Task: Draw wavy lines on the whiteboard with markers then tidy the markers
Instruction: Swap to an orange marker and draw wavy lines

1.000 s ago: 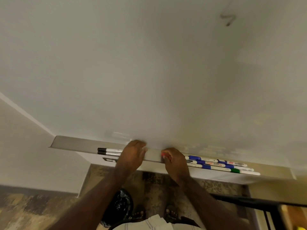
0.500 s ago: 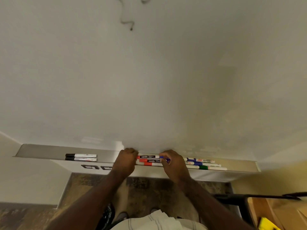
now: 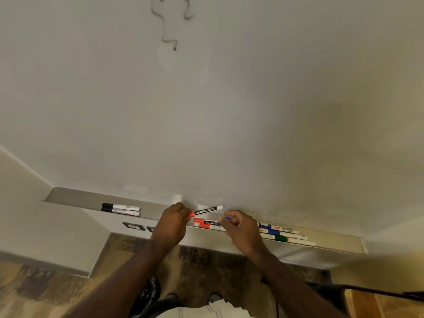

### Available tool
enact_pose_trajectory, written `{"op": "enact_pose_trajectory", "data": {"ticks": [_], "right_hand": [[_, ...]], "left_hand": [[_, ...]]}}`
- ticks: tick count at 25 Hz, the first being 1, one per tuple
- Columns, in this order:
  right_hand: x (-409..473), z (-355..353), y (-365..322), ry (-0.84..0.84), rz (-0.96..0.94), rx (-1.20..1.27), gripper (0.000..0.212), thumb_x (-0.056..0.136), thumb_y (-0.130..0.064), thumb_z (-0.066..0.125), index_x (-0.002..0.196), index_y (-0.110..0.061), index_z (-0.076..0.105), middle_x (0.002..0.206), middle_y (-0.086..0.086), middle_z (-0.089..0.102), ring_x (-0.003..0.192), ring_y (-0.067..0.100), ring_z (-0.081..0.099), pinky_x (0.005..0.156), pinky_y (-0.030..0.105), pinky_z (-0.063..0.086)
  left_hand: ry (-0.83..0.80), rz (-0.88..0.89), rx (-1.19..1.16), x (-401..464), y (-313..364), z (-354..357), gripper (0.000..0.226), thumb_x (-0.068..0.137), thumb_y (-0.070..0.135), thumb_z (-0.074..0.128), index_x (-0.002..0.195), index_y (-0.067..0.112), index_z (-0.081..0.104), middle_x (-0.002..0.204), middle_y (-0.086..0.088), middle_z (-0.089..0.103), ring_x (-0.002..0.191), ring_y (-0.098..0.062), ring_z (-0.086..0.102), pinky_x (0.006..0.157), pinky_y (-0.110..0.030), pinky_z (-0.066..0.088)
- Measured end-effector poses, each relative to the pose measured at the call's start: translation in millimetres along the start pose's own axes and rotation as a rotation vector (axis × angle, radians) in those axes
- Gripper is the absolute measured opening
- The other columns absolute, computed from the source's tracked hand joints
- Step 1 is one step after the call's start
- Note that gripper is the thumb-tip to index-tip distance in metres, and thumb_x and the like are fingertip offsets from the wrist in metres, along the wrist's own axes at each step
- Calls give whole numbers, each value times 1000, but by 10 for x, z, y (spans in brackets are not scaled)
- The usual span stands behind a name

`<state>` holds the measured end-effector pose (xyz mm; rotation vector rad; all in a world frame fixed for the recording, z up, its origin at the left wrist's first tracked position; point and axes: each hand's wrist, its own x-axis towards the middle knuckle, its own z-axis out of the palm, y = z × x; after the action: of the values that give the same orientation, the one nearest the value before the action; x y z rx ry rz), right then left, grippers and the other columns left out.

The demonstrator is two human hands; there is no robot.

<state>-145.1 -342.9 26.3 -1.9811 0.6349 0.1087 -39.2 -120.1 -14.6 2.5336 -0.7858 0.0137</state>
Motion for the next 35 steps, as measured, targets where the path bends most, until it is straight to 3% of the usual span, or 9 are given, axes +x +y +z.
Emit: {"op": "enact_pose_trajectory", "data": {"ticks": [2, 7, 13, 17, 21, 28, 31, 33, 35], "right_hand": [[-86, 7, -194, -87, 107, 140, 44, 87, -64, 73, 110, -28, 68, 91, -2, 77, 72, 16, 75, 56, 30, 60], [-250, 34, -600, -264, 232, 493, 65, 87, -73, 66, 99, -10, 78, 76, 9, 70, 60, 20, 63, 50, 29, 48], [-310, 88, -896, -336, 150, 649, 36, 99, -53, 64, 90, -18, 69, 66, 5, 58, 53, 16, 50, 46, 25, 31], [-362, 39, -1080, -392, 96, 685, 29, 99, -41, 66, 101, -13, 61, 66, 9, 55, 52, 17, 50, 46, 25, 30], [-474, -97, -1214, -488, 15, 700, 27, 103, -28, 60, 119, -9, 68, 68, 14, 58, 56, 20, 54, 47, 27, 35], [-543, -130, -1414, -475, -28, 705, 30, 104, -20, 51, 124, -11, 71, 62, 15, 59, 48, 21, 55, 43, 25, 40], [-486, -241, -1437, -435, -7, 867, 34, 98, -17, 52, 125, -8, 71, 55, 14, 59, 44, 23, 52, 40, 24, 35], [-459, -344, -1451, -385, -41, 870, 35, 100, -18, 51, 128, -7, 69, 58, 15, 59, 47, 23, 53, 40, 24, 36], [-461, -368, -1497, -364, -85, 859, 32, 102, -21, 50, 124, -8, 69, 64, 16, 60, 51, 25, 55, 42, 25, 38]], "left_hand": [[46, 51, -57, -50, 138, -133, 17, 98, 18, 68, 113, 18, 75, 105, 2, 69, 90, -17, 65, 81, -31, 54], [5, 143, -188, -163, 474, -426, 23, 104, 28, 60, 125, 21, 67, 113, 7, 71, 97, -9, 66, 86, -27, 54], [-21, 62, -495, -244, 693, -905, 18, 104, 33, 62, 120, 26, 64, 106, 15, 67, 100, -11, 64, 81, -18, 51], [-81, 89, -523, -207, 638, -1163, 16, 105, 37, 61, 114, 30, 72, 93, 12, 63, 90, -14, 62, 75, -22, 48], [-129, 116, -563, -193, 622, -1364, 23, 106, 38, 55, 119, 32, 74, 85, 6, 63, 86, -18, 63, 76, -31, 52], [-164, 75, -647, -187, 633, -1574, 35, 106, 39, 48, 117, 22, 76, 90, 21, 70, 79, -9, 66, 75, -16, 51], [-184, -86, -858, -234, 398, -1683, 41, 108, 35, 42, 106, 8, 74, 68, 12, 57, 65, -10, 55, 78, -32, 52], [-182, -138, -866, -249, 217, -1780, 40, 108, 37, 44, 106, 11, 74, 63, 7, 49, 62, -11, 53, 78, -40, 52], [-147, -109, -747, -231, 136, -1872, 30, 104, 39, 51, 111, 22, 75, 76, 5, 66, 71, -14, 63, 80, -34, 54]]}}
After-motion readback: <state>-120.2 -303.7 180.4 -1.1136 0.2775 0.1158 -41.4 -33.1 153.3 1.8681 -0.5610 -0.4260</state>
